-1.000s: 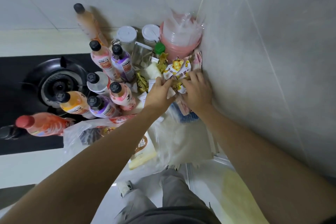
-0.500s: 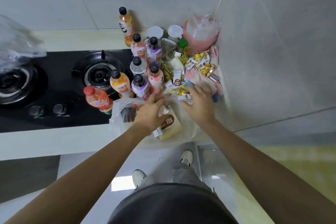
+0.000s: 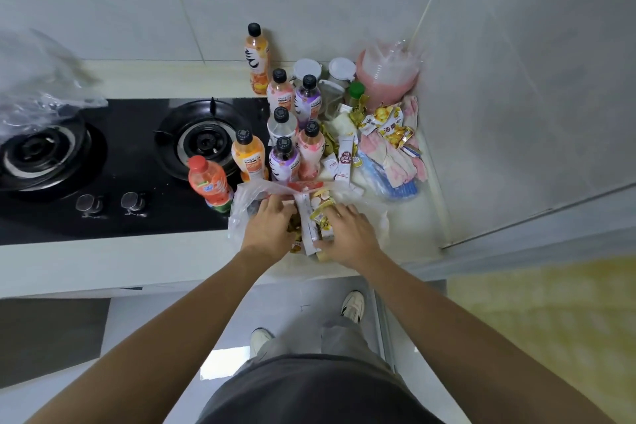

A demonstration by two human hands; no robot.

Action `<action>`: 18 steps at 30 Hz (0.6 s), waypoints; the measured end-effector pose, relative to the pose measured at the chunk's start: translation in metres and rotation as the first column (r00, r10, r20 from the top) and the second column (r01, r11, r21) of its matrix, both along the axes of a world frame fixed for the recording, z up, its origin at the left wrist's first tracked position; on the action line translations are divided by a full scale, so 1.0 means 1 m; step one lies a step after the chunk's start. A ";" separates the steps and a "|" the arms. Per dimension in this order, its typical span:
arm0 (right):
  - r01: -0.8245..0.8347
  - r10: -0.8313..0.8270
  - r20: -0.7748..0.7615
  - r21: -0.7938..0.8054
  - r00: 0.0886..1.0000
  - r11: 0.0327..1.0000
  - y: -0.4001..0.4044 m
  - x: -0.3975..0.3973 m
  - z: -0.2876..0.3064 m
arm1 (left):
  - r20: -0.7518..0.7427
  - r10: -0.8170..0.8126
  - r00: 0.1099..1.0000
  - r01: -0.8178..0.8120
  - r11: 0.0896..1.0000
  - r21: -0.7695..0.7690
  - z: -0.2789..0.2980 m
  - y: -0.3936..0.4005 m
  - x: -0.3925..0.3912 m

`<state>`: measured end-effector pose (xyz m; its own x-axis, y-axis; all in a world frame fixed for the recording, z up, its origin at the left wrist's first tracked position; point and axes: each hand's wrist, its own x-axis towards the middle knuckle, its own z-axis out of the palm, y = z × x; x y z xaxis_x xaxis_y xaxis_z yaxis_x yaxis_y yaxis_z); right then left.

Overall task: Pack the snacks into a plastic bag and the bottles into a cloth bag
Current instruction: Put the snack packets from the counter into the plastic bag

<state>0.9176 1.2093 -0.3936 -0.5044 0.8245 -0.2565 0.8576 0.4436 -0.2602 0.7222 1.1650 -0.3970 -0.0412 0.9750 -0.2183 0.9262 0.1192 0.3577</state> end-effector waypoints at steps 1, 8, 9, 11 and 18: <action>-0.012 0.012 -0.014 0.011 1.000 1.000 0.000 0.001 0.002 | 0.005 -0.011 1.000 0.011 0.999 0.037 0.002 -0.001 0.002; 0.111 -0.092 -0.096 0.223 0.991 0.968 0.038 0.021 0.025 | 0.051 -0.093 0.994 0.082 0.980 0.180 0.026 0.035 0.024; 0.142 -0.123 -0.096 0.229 0.988 0.963 0.048 0.028 0.028 | 0.043 -0.107 0.993 0.098 0.979 0.177 0.029 0.043 0.030; 0.200 -0.186 -0.080 0.233 0.979 0.952 0.069 0.043 0.033 | 0.037 -0.130 0.991 0.123 0.982 0.140 0.034 0.061 0.044; 0.340 -0.358 0.042 0.235 0.933 0.911 0.148 0.096 0.023 | 0.074 -0.124 0.989 0.119 0.991 0.066 0.031 0.133 0.099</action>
<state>1.0141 1.3573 -0.3701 -0.1591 0.9843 -0.0767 0.9822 0.1500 -0.1129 0.8207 1.2985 -0.3663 0.0935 0.9834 -0.1555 0.9015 -0.0174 0.4325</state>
